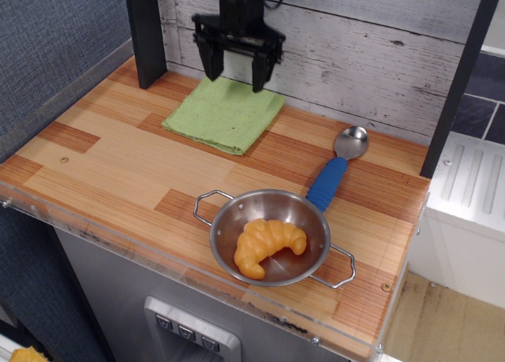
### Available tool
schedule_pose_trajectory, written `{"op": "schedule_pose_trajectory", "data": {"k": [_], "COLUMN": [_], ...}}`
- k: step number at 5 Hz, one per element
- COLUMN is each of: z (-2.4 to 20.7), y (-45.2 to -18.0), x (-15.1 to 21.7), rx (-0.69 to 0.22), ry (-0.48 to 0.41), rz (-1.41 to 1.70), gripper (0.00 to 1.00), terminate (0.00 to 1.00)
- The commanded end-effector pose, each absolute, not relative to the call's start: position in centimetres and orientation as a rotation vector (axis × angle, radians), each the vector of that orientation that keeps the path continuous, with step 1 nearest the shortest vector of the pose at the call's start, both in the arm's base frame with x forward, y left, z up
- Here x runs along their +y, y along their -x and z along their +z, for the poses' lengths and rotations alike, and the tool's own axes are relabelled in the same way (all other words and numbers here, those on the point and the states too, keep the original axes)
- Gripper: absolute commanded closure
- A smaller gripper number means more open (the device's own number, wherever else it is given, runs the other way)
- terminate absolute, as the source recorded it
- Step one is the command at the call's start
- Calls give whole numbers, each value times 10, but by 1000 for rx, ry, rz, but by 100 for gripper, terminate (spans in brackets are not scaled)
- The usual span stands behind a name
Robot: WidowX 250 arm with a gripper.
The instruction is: Move the green towel to the left of the blue spoon
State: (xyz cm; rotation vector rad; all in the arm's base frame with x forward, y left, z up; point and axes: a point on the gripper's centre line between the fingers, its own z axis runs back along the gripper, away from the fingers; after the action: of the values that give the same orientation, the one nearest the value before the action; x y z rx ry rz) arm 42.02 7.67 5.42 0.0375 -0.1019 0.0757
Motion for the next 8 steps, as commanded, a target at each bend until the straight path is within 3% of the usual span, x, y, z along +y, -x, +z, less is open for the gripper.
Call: {"op": "schedule_pose_trajectory", "data": {"k": [1,4,5,7,8], "z": [119,135,126,113,108], "y": [-416,-330,-317,-317,-320], "x": [85,77,75,77,75], "rx": [-232,-235,-223,-176,-147], "ry": [-49,-37,-26,-16,-74], "rz": [97,104,78,63,75], "gripper": [0,0,0,0,0], "terminate": [0,0,0,0,0]}}
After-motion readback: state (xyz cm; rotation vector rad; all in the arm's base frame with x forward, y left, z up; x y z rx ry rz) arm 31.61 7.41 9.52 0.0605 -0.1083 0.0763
